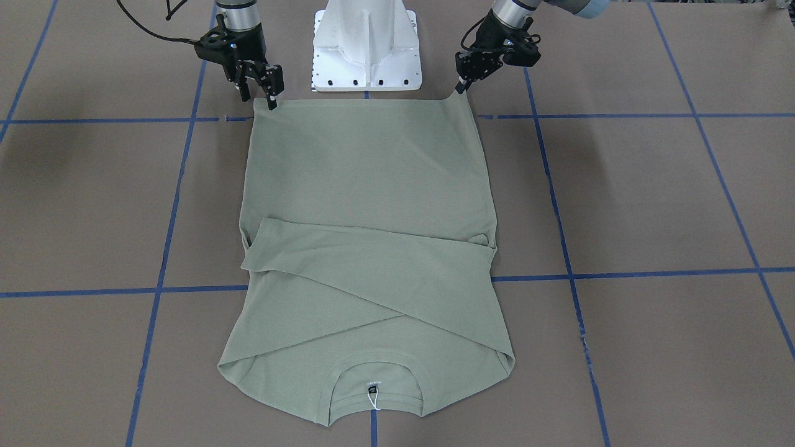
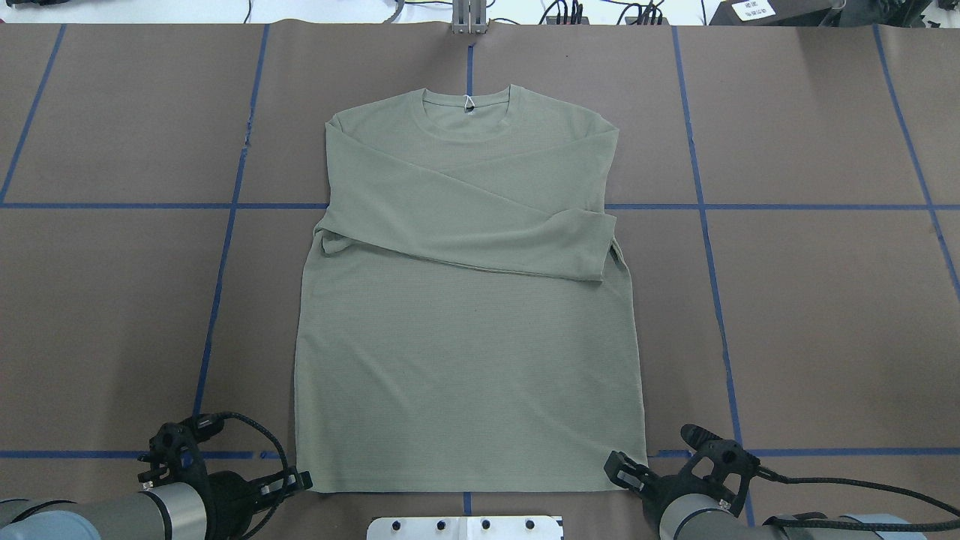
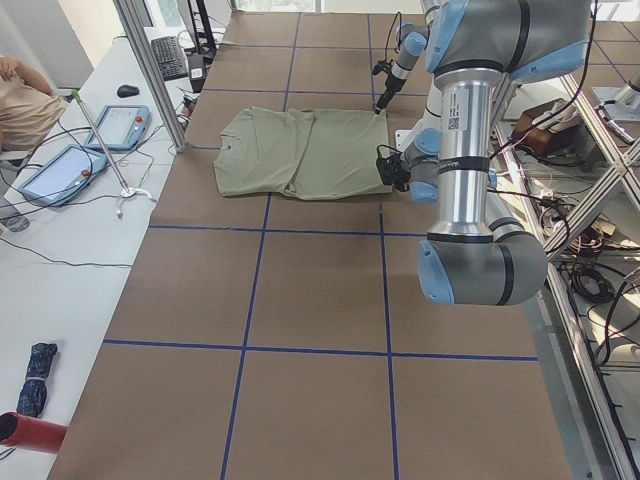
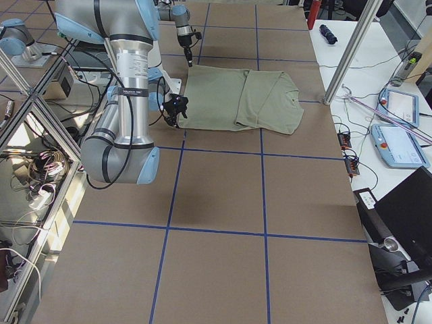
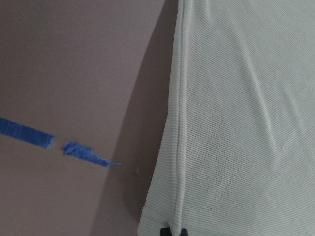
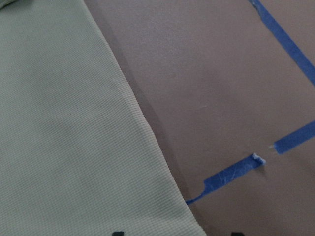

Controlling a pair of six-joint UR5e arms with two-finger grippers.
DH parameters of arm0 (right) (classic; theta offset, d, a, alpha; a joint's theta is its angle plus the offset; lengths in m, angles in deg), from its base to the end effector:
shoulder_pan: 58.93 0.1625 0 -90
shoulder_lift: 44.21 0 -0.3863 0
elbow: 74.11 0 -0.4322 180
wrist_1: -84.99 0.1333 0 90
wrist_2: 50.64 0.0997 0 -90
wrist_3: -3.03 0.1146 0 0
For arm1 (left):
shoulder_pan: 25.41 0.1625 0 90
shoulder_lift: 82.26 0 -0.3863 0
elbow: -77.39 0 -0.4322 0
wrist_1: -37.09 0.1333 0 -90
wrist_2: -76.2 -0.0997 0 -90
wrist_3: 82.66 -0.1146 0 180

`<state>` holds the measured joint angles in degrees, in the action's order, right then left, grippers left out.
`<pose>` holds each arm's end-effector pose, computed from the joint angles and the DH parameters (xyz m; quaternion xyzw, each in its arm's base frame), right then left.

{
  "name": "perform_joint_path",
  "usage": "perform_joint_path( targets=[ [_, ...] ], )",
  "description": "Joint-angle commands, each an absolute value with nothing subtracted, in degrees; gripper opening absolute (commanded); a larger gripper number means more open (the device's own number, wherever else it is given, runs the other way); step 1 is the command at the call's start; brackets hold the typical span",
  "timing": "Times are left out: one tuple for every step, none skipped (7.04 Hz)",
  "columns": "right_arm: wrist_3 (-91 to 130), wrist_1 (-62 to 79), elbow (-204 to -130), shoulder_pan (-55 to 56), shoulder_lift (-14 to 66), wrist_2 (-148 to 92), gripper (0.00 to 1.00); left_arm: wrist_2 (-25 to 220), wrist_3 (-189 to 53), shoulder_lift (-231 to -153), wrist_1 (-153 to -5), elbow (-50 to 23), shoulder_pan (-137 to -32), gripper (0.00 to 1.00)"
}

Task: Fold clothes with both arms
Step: 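Move both grippers to the hem corners nearest the robot and grasp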

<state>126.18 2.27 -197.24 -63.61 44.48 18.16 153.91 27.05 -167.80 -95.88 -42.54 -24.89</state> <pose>-0.5233 -0.1325 0.3177 0.0492 -0.3868 0.2894 0.8742 0.5023 -0.1531 0.3102 -0.0111 0.5660 -0.1964 0.8006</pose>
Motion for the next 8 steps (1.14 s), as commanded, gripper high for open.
perform_joint_path(
  targets=[
    [126.2,1.9,-196.7,-64.2,44.3,18.0,0.65,153.7,27.1,-167.8,-95.9,-42.6,-24.9,0.00],
    [126.2,1.9,-195.9,-64.4,44.2,18.0,0.56,153.6,27.1,-167.8,-95.9,-42.6,-24.9,0.00],
    [126.2,1.9,-195.9,-64.3,44.2,18.0,0.51,153.6,27.1,-167.7,-95.9,-42.6,-24.9,0.00],
    [126.2,2.0,-196.0,-64.4,43.9,17.9,0.38,153.6,27.1,-167.7,-95.9,-42.6,-25.0,0.00],
    [126.3,2.0,-196.1,-64.1,42.7,17.9,0.00,153.6,27.1,-167.7,-95.9,-42.6,-25.0,0.00],
    [126.2,2.0,-196.5,-63.6,42.8,17.9,0.00,153.6,27.1,-167.7,-95.9,-42.7,-25.0,0.00],
    [126.0,1.9,-197.1,-62.6,42.9,18.2,0.00,153.6,27.1,-167.8,-95.9,-42.7,-25.0,0.00],
    [125.6,1.4,-199.4,-61.5,43.4,18.4,0.00,154.1,26.8,-167.5,-95.7,-44.7,-25.1,0.00]
  ],
)
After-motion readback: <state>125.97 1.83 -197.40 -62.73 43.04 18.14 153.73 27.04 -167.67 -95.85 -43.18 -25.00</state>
